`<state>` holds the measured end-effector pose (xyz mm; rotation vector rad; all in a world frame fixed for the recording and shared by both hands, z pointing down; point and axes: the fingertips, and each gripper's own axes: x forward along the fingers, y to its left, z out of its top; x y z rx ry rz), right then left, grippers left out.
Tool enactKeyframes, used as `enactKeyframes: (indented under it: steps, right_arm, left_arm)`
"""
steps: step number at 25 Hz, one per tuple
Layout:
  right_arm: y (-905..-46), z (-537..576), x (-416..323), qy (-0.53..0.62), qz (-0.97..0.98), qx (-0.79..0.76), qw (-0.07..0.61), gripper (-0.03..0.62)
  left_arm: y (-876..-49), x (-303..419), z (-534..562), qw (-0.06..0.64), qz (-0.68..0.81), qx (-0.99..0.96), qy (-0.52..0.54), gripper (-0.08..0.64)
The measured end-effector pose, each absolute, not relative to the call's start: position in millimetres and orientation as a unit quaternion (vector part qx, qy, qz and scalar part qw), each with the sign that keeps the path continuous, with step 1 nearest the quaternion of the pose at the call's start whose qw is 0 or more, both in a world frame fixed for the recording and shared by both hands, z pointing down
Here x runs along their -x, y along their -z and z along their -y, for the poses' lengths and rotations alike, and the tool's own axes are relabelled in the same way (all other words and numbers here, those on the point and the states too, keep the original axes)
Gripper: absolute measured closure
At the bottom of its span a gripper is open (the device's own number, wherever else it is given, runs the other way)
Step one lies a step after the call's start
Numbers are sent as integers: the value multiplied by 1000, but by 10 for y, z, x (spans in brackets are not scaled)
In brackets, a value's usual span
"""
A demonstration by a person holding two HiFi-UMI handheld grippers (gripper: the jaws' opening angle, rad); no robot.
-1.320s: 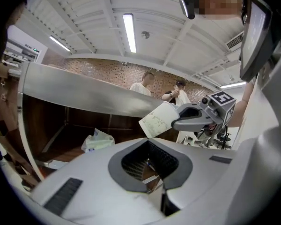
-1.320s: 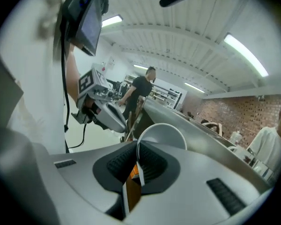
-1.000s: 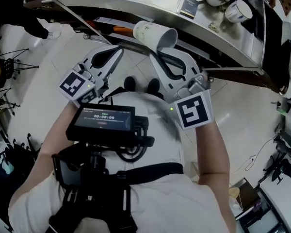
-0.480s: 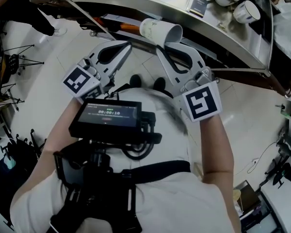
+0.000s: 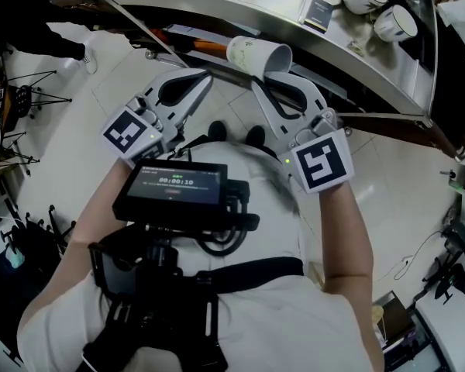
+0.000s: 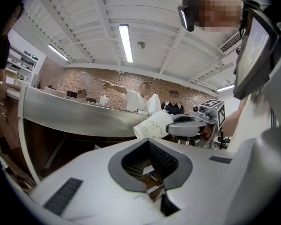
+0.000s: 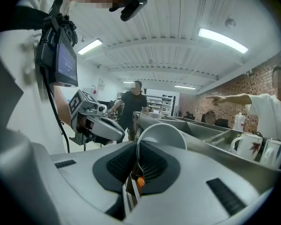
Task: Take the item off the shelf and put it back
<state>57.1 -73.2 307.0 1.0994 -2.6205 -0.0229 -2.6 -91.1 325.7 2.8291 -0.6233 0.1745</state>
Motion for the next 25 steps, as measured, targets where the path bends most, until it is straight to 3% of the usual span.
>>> enactKeyframes:
  steps: [25]
  right_arm:
    - [-3058,738,-552,11,912,-384,144,571]
  left_arm:
    - [-3196,22,921,120,210,-969,-47,551]
